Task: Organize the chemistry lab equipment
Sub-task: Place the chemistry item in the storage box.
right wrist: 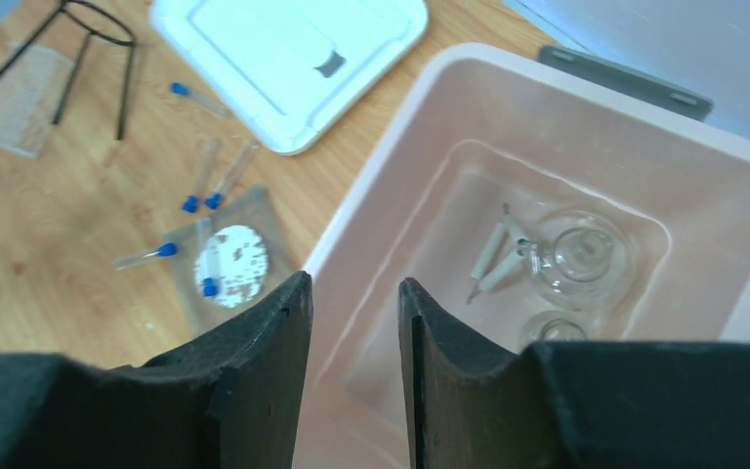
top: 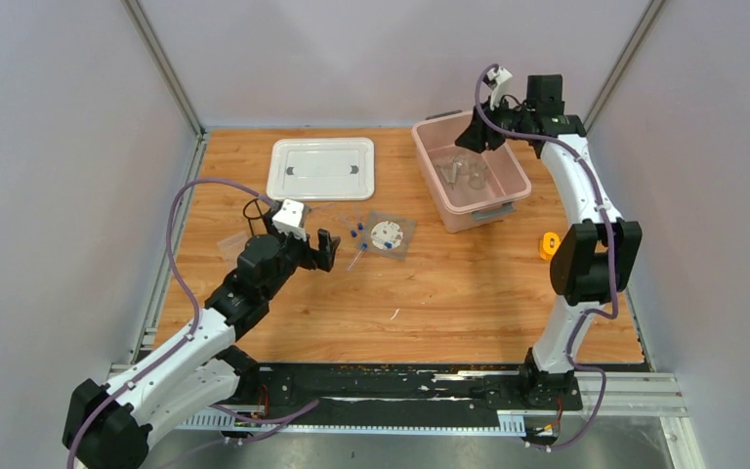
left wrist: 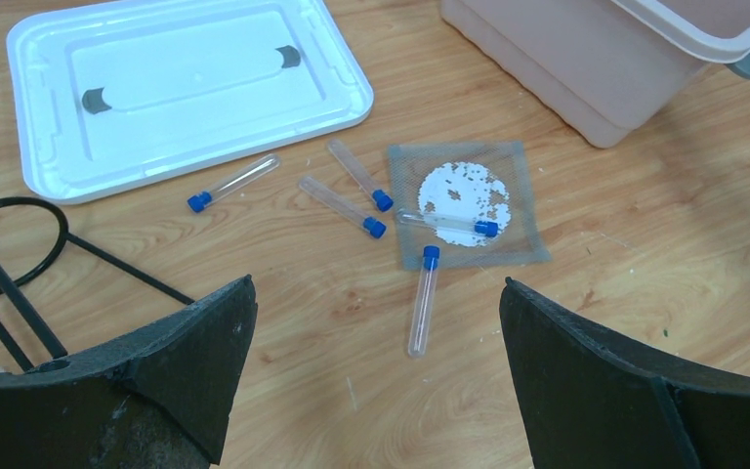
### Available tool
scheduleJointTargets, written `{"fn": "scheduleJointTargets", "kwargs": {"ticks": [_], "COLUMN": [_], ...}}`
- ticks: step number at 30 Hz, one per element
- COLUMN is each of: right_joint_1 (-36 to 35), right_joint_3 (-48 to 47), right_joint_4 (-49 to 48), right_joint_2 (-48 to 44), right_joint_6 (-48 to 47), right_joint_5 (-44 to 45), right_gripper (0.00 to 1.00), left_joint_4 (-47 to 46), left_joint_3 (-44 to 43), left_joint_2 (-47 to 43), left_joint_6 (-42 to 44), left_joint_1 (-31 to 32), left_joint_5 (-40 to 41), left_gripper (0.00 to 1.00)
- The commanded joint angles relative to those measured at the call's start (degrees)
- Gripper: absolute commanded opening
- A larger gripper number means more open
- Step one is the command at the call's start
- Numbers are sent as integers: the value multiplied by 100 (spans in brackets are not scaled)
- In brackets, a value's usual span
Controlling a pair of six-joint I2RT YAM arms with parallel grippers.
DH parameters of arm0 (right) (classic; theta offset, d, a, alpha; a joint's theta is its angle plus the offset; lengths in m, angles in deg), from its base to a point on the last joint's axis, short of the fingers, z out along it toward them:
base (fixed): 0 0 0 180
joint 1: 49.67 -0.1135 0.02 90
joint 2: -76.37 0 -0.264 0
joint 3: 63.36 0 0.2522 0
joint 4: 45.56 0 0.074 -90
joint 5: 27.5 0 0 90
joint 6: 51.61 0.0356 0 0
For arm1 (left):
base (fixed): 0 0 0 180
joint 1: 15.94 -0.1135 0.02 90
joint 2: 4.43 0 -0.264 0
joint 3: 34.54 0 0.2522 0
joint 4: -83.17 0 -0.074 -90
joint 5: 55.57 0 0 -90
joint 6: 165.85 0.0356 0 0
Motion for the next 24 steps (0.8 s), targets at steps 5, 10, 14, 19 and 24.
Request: {"fn": "scheduleJointTargets", "kwargs": {"ticks": [5,10,14,19,24], "right_joint_1": [6,7,11,6,6], "right_joint_3": [944,1814,2667,3031,3134], "right_joint_4": [161,98,-487,-715,-742], "right_joint_2": [-1271,-1849,-2326,-2555,-2557], "right_joint_6": [173,190,315,242,210], "right_joint_5": [-1617,-2407,-2579,-2564,-2635], "right_gripper": [39,40,40,41,41], "left_joint_4": [161,340,483,654,962], "left_joint_3": [-299,-564,-732,-888,-1070], "left_joint_2": [30,247,360,465,702], "left_joint_6": [-520,-808,-982,-1097,-1248], "left_joint_1": [-435,-746,-935,-1199,-1642], "left_joint_5": [241,174,118,152,0], "left_gripper": [100,100,100,100,100]}}
